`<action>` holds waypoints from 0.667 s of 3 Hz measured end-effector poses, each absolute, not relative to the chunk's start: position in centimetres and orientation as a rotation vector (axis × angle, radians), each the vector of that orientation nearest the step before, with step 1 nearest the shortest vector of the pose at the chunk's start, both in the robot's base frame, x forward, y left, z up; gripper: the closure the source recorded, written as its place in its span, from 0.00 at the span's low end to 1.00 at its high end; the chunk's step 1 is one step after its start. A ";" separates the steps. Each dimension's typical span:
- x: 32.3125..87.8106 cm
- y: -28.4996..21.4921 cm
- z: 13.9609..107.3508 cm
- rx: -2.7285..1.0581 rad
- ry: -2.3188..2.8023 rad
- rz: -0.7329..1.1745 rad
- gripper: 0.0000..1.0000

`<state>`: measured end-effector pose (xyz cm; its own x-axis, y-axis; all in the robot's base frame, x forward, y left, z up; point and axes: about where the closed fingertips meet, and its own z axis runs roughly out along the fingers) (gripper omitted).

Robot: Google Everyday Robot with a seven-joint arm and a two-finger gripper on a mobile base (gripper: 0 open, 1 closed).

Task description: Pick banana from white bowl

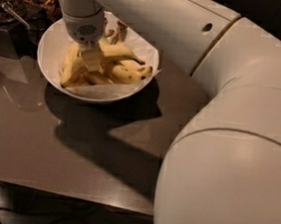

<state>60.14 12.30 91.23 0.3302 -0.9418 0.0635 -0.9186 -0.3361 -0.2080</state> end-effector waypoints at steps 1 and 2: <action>60.1 12.3 91.2 -2.450 1.725 -0.260 1.00; 59.5 11.3 93.0 -2.403 1.723 -0.248 1.00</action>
Offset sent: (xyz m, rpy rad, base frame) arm -0.0267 -0.0388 0.0432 0.0404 -0.0010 -0.0444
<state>59.50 11.30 93.04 0.3170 -0.9478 0.0335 -0.9188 -0.3157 -0.2371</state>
